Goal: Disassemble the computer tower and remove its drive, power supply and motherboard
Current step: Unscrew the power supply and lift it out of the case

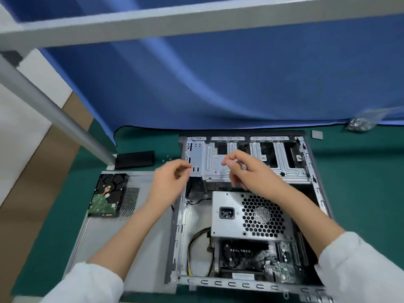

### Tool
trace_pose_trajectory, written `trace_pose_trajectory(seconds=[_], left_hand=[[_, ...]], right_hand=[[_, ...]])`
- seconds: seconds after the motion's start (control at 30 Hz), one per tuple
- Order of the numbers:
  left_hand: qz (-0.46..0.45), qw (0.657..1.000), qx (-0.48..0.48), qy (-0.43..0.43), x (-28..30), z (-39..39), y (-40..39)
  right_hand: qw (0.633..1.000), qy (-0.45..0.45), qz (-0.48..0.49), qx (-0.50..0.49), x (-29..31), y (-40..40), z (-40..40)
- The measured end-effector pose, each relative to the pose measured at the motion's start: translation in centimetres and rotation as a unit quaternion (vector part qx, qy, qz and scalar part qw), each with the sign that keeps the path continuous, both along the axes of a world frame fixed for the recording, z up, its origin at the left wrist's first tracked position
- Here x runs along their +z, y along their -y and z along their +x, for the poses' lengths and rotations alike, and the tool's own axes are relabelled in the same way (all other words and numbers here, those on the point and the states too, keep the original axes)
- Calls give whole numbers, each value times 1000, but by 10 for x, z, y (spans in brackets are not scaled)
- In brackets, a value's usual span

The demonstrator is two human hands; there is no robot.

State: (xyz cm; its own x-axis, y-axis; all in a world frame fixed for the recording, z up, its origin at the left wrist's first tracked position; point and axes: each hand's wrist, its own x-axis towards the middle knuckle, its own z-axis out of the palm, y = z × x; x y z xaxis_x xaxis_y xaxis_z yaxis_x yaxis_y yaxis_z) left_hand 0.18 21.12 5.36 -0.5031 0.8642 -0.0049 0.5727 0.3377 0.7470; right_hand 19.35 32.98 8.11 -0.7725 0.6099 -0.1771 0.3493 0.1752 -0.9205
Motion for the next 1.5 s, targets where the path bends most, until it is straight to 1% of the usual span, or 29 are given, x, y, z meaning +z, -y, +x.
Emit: trace_pose_trajectory(seconds=[0.1, 0.17, 0.27, 0.33, 0.4, 0.47, 0.5, 0.63, 0.8, 0.97, 1.27, 1.4, 1.5], left_hand=[[0, 998, -43, -35, 7, 40, 5], [-13, 991, -104, -77, 10, 67, 7], [-75, 953, -217, -197, 10, 105, 14], [-92, 927, -246, -268, 8, 116, 19], [-101, 899, -272, -328, 6, 115, 23], [-100, 880, -291, -360, 5, 108, 24], [-96, 882, -291, -357, 4, 104, 23], [-72, 906, -279, -309, 2, 94, 15], [-54, 920, -257, -292, 2, 81, 13], [-55, 920, -255, -293, 1, 66, 12], [-75, 922, -253, -283, 2, 50, 0], [-88, 919, -237, -304, 0, 52, 2], [-114, 914, -226, -319, 0, 55, 2]], right_hand=[[998, -56, -12, -38, 5, 13, 24], [991, -105, -29, -74, 4, 21, 39], [976, -165, -13, -144, -1, 30, 54], [963, -194, -3, -187, -4, 38, 59], [958, -202, 7, -205, -7, 44, 60], [957, -199, 19, -209, -9, 49, 59], [956, -200, 21, -213, -9, 50, 58], [953, -205, 18, -223, -9, 46, 48], [958, -193, 12, -213, -8, 36, 31], [964, -183, 18, -190, -11, 36, 17], [967, -168, -1, -193, -9, 21, -2], [974, -152, 10, -167, -8, 22, 0], [974, -166, -12, -153, -1, 19, 4]])
